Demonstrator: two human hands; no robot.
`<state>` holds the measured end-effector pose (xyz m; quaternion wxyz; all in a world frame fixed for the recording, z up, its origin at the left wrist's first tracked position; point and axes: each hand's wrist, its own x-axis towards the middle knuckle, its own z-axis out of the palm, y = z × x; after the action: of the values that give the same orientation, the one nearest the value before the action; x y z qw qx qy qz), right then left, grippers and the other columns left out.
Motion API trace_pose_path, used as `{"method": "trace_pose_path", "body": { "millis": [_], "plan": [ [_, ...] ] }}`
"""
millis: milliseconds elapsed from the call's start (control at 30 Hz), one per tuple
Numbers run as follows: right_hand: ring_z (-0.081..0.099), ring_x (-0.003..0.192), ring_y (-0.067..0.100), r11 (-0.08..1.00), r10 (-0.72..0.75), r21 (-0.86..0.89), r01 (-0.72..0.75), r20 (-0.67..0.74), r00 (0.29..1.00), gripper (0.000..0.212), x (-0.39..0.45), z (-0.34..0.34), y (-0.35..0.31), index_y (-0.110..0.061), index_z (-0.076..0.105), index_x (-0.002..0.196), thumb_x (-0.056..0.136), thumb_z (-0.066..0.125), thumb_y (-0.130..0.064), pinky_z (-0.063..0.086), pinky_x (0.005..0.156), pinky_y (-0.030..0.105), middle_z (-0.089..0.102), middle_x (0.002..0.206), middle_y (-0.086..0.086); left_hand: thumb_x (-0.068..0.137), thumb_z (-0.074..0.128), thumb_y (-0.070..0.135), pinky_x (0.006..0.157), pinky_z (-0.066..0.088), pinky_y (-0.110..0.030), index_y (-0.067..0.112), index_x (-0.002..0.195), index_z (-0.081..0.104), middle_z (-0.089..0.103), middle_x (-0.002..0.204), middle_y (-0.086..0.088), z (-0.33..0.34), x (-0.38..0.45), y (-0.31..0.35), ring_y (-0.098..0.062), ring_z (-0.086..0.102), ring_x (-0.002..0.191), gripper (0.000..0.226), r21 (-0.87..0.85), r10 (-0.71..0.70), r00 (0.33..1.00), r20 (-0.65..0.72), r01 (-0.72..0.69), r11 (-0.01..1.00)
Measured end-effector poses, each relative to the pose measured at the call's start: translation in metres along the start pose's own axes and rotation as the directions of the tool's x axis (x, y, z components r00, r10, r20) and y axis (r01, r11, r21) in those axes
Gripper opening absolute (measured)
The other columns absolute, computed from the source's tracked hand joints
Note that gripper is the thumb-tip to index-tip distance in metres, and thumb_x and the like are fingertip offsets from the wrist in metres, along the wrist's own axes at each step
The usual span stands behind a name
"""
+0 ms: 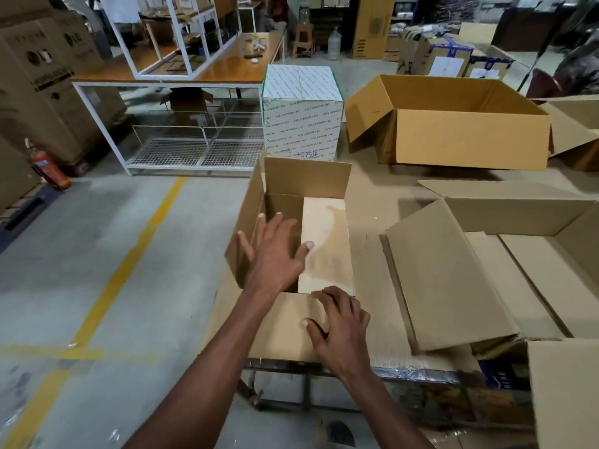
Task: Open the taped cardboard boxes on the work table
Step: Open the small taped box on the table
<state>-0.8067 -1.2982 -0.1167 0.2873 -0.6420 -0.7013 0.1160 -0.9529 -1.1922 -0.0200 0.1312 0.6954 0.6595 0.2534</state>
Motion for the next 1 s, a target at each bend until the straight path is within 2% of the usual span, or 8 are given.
{"method": "trace_pose_path", "body": {
  "millis": [167, 333, 467, 633, 767, 867, 933, 1000],
  "plan": [
    [0.042, 0.123, 0.015, 0.999, 0.022, 0.03, -0.021, -0.033, 0.999, 0.036, 0.009, -0.003, -0.014, -0.037, 0.058, 0.125, 0.09, 0.056, -0.047, 0.032, 0.093, 0.035, 0.048, 0.133, -0.011, 0.092, 0.05, 0.064, 0.122, -0.009, -0.055, 0.036, 0.152, 0.036, 0.017, 0.168, 0.0, -0.003, 0.007, -0.062, -0.03, -0.003, 0.155, 0.068, 0.111, -0.238, 0.966, 0.103, 0.226, 0.968],
    [0.047, 0.119, 0.009, 0.978, -0.073, 0.194, 0.076, -0.026, 0.997, 0.031, 0.031, -0.007, -0.045, -0.031, 0.061, 0.123, 0.094, 0.055, -0.038, 0.04, 0.1, 0.03, 0.049, 0.129, -0.011, 0.094, 0.056, 0.057, 0.124, 0.005, -0.052, 0.031, 0.156, 0.03, 0.009, 0.169, 0.002, 0.012, -0.004, -0.092, -0.032, -0.001, 0.155, 0.072, 0.074, -0.286, 0.934, 0.212, 0.277, 0.958],
    [0.057, 0.109, 0.007, 0.911, -0.047, 0.412, -0.019, 0.151, 0.987, 0.024, 0.056, -0.003, -0.075, -0.027, 0.062, 0.122, 0.099, 0.056, -0.03, 0.05, 0.096, 0.031, 0.054, 0.123, -0.011, 0.096, 0.059, 0.044, 0.121, 0.025, -0.051, 0.031, 0.158, 0.024, 0.003, 0.17, 0.004, 0.024, -0.015, -0.1, -0.033, 0.014, 0.154, 0.072, -0.009, -0.268, 0.924, 0.274, 0.281, 0.96],
    [0.059, 0.116, 0.023, 0.916, 0.148, 0.256, -0.31, 0.503, 0.852, 0.03, 0.09, 0.0, -0.101, -0.022, 0.059, 0.126, 0.102, 0.048, -0.036, 0.047, 0.095, 0.035, 0.064, 0.129, 0.003, 0.097, 0.056, 0.029, 0.118, 0.033, -0.047, 0.034, 0.159, 0.021, 0.006, 0.17, 0.006, 0.023, -0.018, -0.096, -0.029, 0.03, 0.149, 0.072, -0.087, -0.274, 0.926, 0.261, 0.305, 0.948],
    [0.057, 0.123, 0.028, 0.909, 0.173, 0.226, -0.35, 0.559, 0.811, 0.034, 0.101, -0.01, -0.111, -0.009, 0.062, 0.121, 0.101, 0.052, -0.035, 0.044, 0.094, 0.031, 0.064, 0.127, 0.011, 0.095, 0.063, 0.025, 0.116, 0.035, -0.043, 0.032, 0.159, 0.023, 0.008, 0.17, 0.004, 0.022, -0.018, -0.096, -0.026, 0.032, 0.148, 0.077, -0.094, -0.258, 0.929, 0.264, 0.291, 0.952],
    [0.022, 0.152, 0.031, 0.93, 0.176, 0.194, -0.311, 0.509, 0.843, 0.04, 0.096, -0.014, -0.119, -0.015, 0.058, 0.131, 0.099, 0.055, -0.038, 0.031, 0.117, 0.04, 0.025, 0.163, 0.015, 0.096, 0.062, 0.027, 0.117, 0.034, -0.042, 0.032, 0.158, 0.026, 0.011, 0.169, 0.004, 0.022, -0.02, -0.1, -0.025, 0.033, 0.148, 0.072, -0.162, -0.228, 0.941, 0.249, 0.272, 0.948],
    [0.002, 0.155, 0.035, 0.963, 0.181, 0.106, -0.248, 0.431, 0.884, 0.043, 0.091, -0.018, -0.118, -0.022, 0.056, 0.133, 0.096, 0.057, -0.042, 0.02, 0.123, 0.05, -0.008, 0.169, 0.009, 0.097, 0.06, 0.029, 0.116, 0.034, -0.041, 0.034, 0.158, 0.028, 0.012, 0.169, 0.005, 0.023, -0.02, -0.101, -0.024, 0.034, 0.147, 0.069, -0.177, -0.234, 0.943, 0.237, 0.278, 0.944],
    [-0.009, 0.154, 0.039, 0.978, 0.18, 0.043, -0.203, 0.318, 0.931, 0.05, 0.091, -0.026, -0.109, -0.029, 0.05, 0.139, 0.093, 0.059, -0.046, 0.018, 0.121, 0.057, -0.022, 0.167, 0.002, 0.097, 0.059, 0.03, 0.113, 0.034, -0.038, 0.036, 0.157, 0.029, 0.013, 0.168, 0.007, 0.023, -0.02, -0.099, -0.024, 0.039, 0.144, 0.067, -0.183, -0.255, 0.942, 0.221, 0.296, 0.937]
  ]
}}
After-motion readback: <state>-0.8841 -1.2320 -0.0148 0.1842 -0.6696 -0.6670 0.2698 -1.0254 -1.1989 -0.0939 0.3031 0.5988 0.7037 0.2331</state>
